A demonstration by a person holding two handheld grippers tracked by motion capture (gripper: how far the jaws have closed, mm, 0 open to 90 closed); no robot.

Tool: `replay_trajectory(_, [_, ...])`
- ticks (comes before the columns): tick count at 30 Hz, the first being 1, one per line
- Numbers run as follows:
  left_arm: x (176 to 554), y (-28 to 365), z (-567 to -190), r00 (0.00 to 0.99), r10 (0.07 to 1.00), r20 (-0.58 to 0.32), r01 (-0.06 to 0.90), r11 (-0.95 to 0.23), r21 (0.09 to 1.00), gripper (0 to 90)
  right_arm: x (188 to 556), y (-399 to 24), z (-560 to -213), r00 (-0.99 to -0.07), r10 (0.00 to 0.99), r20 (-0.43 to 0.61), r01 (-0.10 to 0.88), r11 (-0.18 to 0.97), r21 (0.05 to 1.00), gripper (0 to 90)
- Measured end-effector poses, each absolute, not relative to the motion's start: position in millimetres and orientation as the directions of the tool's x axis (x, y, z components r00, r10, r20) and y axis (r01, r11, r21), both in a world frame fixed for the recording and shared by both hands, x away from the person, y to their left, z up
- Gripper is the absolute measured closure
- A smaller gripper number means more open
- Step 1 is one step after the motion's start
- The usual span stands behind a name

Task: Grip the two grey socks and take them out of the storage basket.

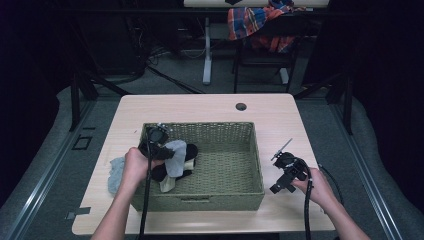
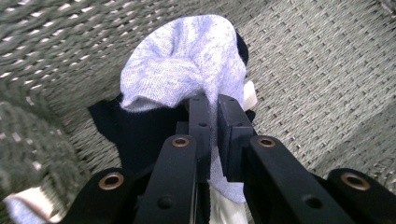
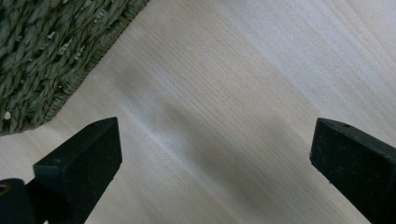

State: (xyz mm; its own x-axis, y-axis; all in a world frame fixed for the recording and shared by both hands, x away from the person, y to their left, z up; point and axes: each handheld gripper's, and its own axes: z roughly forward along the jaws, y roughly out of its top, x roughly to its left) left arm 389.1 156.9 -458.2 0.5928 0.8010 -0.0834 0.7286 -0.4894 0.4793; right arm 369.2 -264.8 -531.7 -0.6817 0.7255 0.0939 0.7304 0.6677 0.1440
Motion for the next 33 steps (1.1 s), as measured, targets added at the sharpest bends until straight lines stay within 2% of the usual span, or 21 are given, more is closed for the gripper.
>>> replay_trajectory(4, [386,166,-451,0.584,0.807,-0.088,0.728,-0.474,0.496,85.5,368,-264,-533,-0.668,0.737,0.101,0.742,0.65,0.164,1.7])
replay_trajectory(21, [376,186,-428,0.568,0.817,-0.102,0.724,-0.436,0.534,85.7,369,-264,-532,-0.679,0.728,0.094,0.733,0.665,0.144,1.7])
replay_trajectory(25, [374,191,-422,0.568,0.817,-0.104,0.719,-0.431,0.545,85.7,366,-263,-535,-0.655,0.748,0.107,0.753,0.633,0.179,1.8])
replay_trajectory(30, [375,195,-416,0.561,0.821,-0.105,0.716,-0.417,0.56,85.7,369,-264,-532,-0.68,0.726,0.097,0.732,0.668,0.134,1.7])
replay_trajectory(33, [374,200,-411,0.552,0.827,-0.106,0.714,-0.404,0.572,85.7,369,-264,-533,-0.677,0.73,0.099,0.735,0.663,0.138,1.8])
